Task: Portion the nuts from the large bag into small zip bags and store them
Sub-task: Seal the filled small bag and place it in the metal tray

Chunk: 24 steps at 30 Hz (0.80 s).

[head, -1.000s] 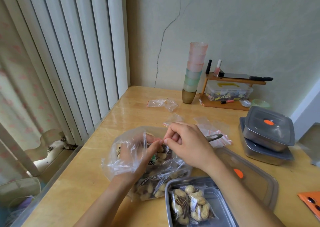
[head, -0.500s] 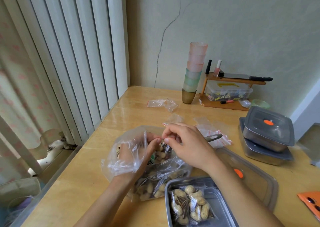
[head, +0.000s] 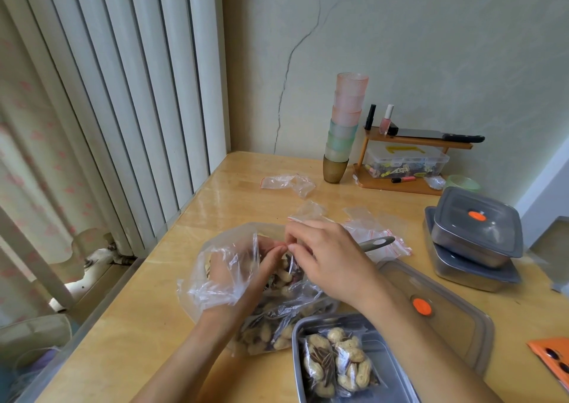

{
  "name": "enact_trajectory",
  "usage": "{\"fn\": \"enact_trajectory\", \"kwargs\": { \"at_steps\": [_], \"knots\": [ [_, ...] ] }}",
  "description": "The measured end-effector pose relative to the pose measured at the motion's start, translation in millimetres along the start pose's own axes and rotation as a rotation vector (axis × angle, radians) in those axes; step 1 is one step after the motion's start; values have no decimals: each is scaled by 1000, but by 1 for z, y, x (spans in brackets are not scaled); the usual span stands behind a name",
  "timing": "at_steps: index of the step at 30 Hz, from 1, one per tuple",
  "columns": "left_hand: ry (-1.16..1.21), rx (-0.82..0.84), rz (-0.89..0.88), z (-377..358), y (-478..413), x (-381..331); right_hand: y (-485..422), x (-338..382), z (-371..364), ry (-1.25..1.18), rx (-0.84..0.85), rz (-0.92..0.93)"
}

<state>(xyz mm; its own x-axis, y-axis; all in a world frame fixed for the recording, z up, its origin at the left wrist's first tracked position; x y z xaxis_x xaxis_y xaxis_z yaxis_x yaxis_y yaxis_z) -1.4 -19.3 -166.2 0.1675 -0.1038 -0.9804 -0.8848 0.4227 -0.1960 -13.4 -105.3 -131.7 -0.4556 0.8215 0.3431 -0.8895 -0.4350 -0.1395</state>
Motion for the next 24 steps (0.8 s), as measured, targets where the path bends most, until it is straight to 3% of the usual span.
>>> {"fn": "enact_trajectory", "kwargs": {
  "at_steps": [4, 7, 11, 20, 23, 24],
  "knots": [
    [-100, -218, -101, 44, 9, 24, 2, -17, 5, -165, 47, -84],
    [-155, -253, -53, 54, 11, 38, 3, -26, 6, -185, 60, -147],
    [-161, -269, -121, 50, 7, 32, 3, -28, 3, -141, 56, -175],
    [-348, -119, -131, 34, 15, 10, 7, -35, 10, -415, -67, -236],
    [-330, 161, 63, -2, 9, 14, 11, -45, 10, -585, -100, -270],
    [-285, 223, 46, -7, 11, 14, 12, -47, 9, -587, -104, -275]
  ]
}}
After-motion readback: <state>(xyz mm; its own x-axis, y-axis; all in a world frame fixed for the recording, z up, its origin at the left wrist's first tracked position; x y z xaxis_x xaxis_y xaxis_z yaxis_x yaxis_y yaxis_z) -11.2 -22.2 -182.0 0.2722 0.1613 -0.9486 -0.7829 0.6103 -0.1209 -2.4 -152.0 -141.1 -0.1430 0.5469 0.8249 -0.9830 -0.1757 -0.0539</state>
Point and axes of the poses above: each hand's wrist, its own y-axis away from the middle knuckle, its own z-axis out of the back of the hand, x = y × z, the point moved 9 cm from there along -y, towards the middle knuckle, and after that the axes turned 13 degrees about x, right-handed, at the moved point
